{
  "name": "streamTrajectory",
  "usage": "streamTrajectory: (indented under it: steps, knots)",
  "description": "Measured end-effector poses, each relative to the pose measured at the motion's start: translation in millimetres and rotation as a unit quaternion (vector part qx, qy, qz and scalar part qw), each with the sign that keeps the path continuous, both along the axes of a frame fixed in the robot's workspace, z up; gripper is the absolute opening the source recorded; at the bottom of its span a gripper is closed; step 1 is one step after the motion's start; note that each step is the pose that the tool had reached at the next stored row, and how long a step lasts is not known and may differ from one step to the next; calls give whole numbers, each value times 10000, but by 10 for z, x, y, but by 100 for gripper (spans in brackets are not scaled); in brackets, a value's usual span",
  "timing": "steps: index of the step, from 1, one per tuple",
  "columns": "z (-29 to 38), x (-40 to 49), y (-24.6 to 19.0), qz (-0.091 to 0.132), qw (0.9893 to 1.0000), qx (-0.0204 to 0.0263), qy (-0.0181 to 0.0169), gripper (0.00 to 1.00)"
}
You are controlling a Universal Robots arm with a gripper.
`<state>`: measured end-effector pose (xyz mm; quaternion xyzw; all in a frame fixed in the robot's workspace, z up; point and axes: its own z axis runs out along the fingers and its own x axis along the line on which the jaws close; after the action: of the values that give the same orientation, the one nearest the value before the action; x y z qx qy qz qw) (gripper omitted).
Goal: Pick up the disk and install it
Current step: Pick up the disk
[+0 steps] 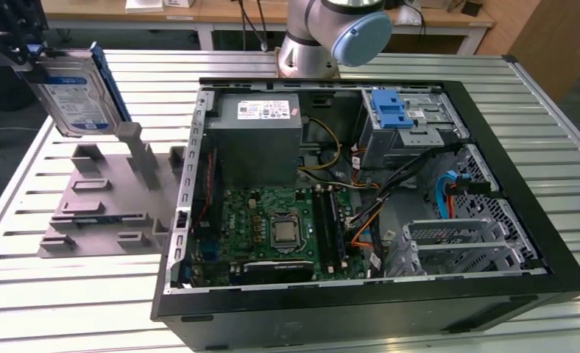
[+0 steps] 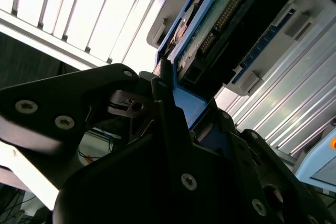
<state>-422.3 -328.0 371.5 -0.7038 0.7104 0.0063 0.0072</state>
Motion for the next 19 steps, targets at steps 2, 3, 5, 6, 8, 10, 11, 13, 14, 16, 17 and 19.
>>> streamTrajectory:
  steps: [2,3,5,6,8,10,11,13,14,16,17,19]
  knots:
    - [9,0,0,0,10000,0,0,36]
    - [15,0,0,0,10000,0,0,36]
    - [27,0,0,0,10000,0,0,36]
    - [31,0,0,0,10000,0,0,36]
    - [35,0,0,0,10000,1,-1,36]
    - [41,0,0,0,10000,0,0,36]
    - [45,0,0,0,10000,0,0,36]
    - [53,0,0,1,10000,0,0,36]
    - [57,0,0,0,10000,0,1,36]
    - [66,0,0,0,10000,0,0,36]
    - [70,0,0,0,10000,0,0,36]
    - [82,0,0,0,10000,0,0,36]
